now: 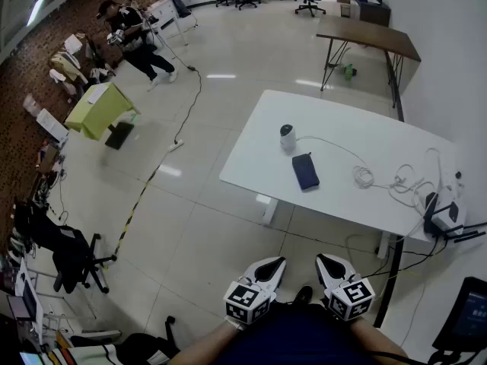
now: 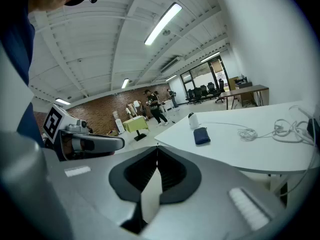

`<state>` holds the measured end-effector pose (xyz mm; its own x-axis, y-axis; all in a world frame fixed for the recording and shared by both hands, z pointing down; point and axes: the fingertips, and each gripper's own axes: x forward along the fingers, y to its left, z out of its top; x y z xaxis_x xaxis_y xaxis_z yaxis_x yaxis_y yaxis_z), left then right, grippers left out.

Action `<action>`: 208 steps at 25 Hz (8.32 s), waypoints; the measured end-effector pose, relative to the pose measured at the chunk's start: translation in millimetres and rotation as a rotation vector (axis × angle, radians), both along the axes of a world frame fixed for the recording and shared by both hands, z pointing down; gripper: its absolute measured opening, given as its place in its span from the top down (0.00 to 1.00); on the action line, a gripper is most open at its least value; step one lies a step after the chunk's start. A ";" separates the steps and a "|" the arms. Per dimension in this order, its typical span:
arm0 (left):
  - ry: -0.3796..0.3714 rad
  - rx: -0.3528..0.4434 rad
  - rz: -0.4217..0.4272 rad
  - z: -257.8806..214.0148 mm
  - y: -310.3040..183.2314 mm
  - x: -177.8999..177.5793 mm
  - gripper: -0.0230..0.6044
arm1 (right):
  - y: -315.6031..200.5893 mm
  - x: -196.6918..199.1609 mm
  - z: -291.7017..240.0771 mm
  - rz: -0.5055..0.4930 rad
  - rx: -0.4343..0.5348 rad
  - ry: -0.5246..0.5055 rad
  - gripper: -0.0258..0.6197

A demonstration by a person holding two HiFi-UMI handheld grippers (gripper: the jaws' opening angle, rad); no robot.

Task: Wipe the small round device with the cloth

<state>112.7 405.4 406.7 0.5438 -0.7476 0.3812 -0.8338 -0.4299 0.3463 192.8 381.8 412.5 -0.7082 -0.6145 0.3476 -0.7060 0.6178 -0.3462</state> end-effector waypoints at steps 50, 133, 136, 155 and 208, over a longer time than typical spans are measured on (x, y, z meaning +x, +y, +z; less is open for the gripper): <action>0.008 0.027 -0.057 1.2 -256.0 -97.7 0.96 | -261.8 -72.3 16.0 0.033 -0.034 -0.003 0.94; 0.075 -0.177 0.152 86.5 -406.9 -112.5 0.83 | -437.5 -71.4 136.2 0.245 -0.641 -0.520 0.86; -0.010 -0.155 0.214 102.4 -420.0 -102.3 0.71 | -449.5 -78.0 152.0 0.259 -0.704 -0.620 0.86; 0.041 -0.224 0.232 120.3 -404.6 -112.5 0.62 | -394.3 -114.3 158.5 0.364 -0.755 -0.742 0.86; -0.029 -0.247 0.283 143.0 -433.4 -87.2 0.63 | -458.9 -98.2 149.7 0.007 -0.765 -0.732 0.86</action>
